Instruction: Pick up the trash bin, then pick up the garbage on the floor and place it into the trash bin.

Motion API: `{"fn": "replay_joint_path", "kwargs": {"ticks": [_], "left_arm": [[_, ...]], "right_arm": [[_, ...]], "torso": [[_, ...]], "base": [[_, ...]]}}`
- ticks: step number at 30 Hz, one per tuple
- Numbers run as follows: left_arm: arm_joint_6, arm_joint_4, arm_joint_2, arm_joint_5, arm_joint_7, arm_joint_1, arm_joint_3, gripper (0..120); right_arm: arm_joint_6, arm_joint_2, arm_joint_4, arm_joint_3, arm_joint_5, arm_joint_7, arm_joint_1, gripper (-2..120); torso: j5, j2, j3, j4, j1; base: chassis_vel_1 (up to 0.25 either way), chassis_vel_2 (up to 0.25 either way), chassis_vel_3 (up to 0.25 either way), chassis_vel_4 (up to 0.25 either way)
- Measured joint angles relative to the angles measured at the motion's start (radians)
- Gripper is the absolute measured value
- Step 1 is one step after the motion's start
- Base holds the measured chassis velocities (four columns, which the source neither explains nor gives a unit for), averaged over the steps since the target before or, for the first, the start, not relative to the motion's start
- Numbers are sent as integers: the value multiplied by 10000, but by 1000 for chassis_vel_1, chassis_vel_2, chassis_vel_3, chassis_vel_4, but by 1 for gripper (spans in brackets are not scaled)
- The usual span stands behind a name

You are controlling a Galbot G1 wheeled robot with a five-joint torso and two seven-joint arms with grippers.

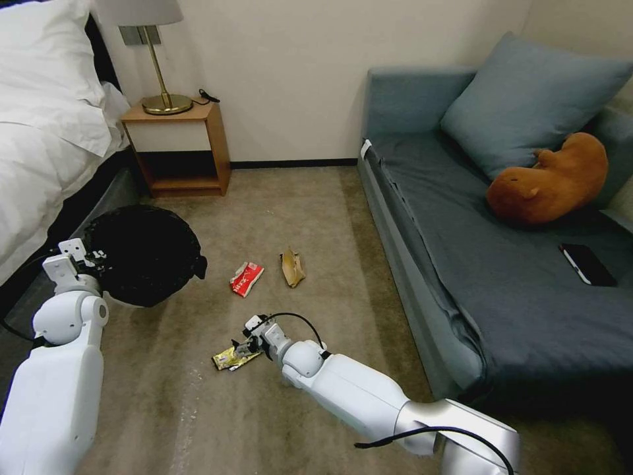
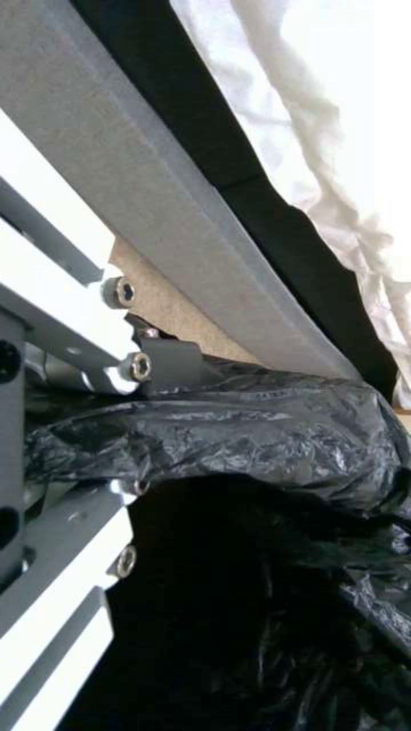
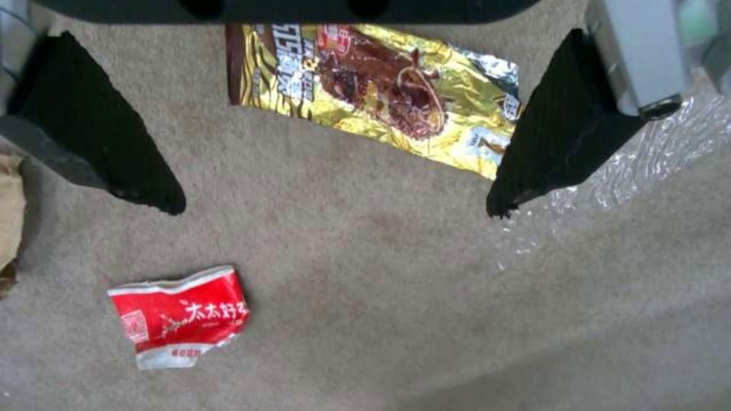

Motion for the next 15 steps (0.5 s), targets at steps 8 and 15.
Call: {"fn": "replay_joint_path", "kwargs": {"ticks": [8, 15], "left_arm": [[0, -36, -18, 20, 49, 60, 6, 3], [-3, -44, -54, 24, 76, 94, 6, 3]], "right_arm": [[0, 15, 14, -74, 10, 9, 58, 100], [-13, -26, 56, -87, -4, 11, 21, 100]], "torso": [[0, 0, 0, -1, 0], [0, 0, 0, -1, 0]], "base": [[-14, 34, 10, -27], [-10, 28, 18, -33]]}}
